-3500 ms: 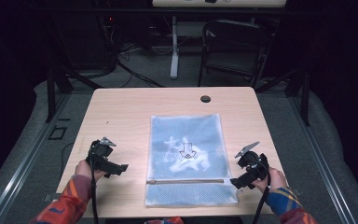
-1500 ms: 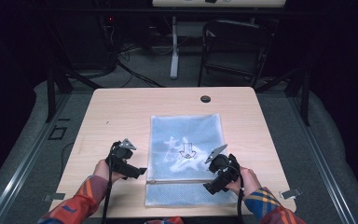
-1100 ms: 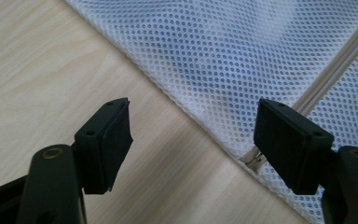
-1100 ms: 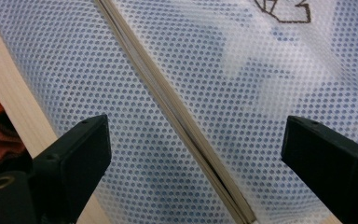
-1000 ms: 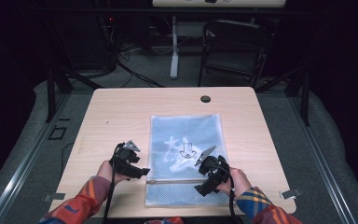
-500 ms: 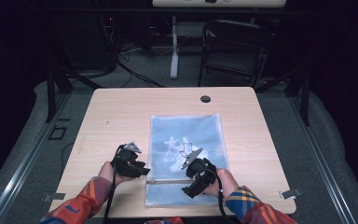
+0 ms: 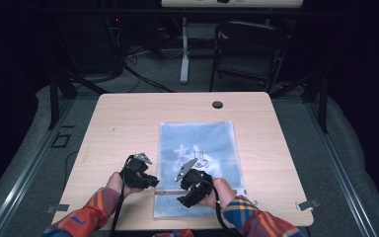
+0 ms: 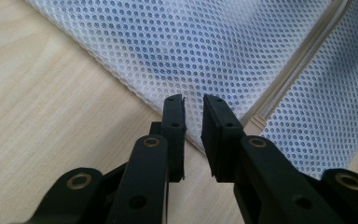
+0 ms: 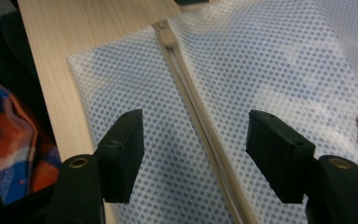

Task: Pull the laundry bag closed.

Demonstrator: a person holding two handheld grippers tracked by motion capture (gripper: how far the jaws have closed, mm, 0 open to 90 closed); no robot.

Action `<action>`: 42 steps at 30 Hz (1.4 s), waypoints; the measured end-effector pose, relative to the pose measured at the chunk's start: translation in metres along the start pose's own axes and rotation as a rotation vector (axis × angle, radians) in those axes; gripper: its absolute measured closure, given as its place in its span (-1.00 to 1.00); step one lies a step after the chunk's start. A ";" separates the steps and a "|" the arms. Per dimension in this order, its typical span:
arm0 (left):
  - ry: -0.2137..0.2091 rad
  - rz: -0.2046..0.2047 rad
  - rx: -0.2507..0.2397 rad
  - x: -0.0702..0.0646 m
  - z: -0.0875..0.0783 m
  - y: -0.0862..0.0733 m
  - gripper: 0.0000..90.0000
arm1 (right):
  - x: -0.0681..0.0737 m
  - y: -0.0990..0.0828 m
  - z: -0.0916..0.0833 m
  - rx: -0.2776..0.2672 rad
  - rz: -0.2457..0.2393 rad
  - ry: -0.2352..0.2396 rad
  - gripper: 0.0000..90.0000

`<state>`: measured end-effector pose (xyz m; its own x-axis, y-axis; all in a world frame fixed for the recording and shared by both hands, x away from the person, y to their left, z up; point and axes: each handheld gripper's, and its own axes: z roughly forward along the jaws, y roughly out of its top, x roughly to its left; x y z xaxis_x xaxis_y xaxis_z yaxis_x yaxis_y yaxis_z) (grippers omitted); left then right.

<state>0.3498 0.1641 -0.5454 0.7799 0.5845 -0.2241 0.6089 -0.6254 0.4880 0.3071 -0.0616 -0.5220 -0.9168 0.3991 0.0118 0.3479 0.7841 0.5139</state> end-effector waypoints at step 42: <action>-0.021 -0.003 0.043 0.002 0.014 -0.002 0.98 | 0.015 0.042 0.058 -0.002 -0.074 0.014 0.77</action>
<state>0.3523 0.1592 -0.5589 0.7806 0.5756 -0.2436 0.6167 -0.6456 0.4505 0.3191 0.0048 -0.5505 -0.9427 0.3334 -0.0138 0.2791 0.8103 0.5152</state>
